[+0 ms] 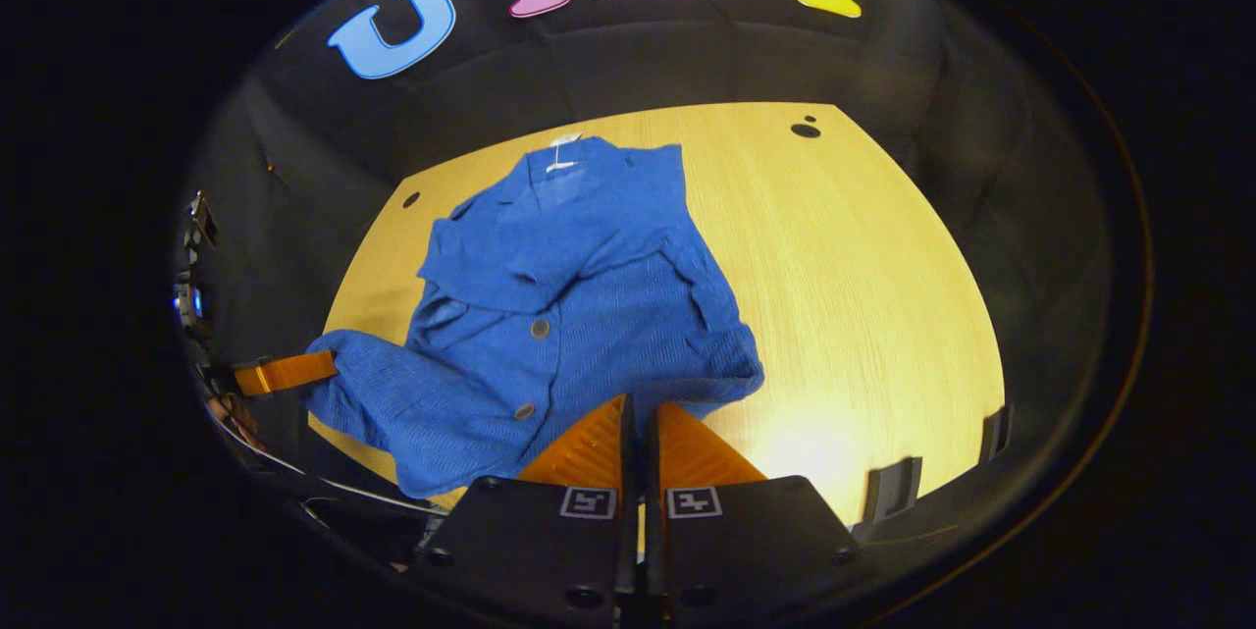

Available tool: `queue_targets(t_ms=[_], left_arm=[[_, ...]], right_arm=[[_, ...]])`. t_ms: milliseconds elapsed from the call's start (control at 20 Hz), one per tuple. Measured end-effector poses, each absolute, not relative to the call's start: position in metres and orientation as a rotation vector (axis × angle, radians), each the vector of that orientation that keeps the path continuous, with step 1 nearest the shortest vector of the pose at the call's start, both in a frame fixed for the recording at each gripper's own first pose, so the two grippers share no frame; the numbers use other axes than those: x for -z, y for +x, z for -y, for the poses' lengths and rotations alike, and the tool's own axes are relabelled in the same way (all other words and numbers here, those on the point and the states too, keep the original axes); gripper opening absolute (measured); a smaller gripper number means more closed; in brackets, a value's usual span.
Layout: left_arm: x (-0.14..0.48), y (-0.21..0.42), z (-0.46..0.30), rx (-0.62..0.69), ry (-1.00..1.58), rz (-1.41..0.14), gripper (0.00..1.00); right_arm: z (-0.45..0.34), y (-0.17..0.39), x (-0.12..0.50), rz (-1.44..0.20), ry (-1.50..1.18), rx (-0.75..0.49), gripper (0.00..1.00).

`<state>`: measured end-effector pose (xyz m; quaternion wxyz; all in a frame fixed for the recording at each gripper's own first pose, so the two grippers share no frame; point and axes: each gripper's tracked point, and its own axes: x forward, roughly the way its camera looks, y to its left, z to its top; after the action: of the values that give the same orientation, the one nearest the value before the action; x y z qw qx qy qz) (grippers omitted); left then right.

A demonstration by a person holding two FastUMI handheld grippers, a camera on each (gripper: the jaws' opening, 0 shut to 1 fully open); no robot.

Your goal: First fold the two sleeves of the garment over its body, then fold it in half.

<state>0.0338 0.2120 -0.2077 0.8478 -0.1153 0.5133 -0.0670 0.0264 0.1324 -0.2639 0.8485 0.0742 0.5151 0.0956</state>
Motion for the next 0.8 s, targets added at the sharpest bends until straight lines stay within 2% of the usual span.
queue_targets(t_ms=[150, 300, 500, 550, 600, 650, 800], left_arm=[[0.206, 0.074, -0.211, 0.169, -0.229, -1.103, 0.00], [0.207, 0.120, -0.216, 0.131, -0.239, -1.109, 0.00], [0.219, 0.191, -0.236, -0.004, -0.388, -1.126, 0.00], [0.222, 0.209, -0.249, -0.052, -0.389, -1.123, 0.00], [0.226, 0.225, -0.257, -0.086, -0.410, -1.120, 0.00], [0.229, 0.239, -0.264, -0.118, -0.443, -1.132, 0.00], [0.246, 0.270, -0.292, -0.194, -0.460, -1.174, 0.00]], right_arm=[[-0.154, 0.075, 0.259, -1.064, 0.165, -0.235, 0.05], [-0.168, 0.133, 0.265, -1.062, 0.177, -0.278, 0.05], [-0.177, 0.223, 0.283, -1.063, 0.175, -0.339, 0.04], [-0.177, 0.244, 0.287, -1.063, 0.175, -0.350, 0.00], [-0.179, 0.266, 0.291, -1.059, 0.183, -0.359, 0.00], [-0.177, 0.288, 0.298, -1.056, 0.178, -0.361, 0.05], [-0.171, 0.332, 0.326, -1.075, 0.190, -0.330, 0.05]])
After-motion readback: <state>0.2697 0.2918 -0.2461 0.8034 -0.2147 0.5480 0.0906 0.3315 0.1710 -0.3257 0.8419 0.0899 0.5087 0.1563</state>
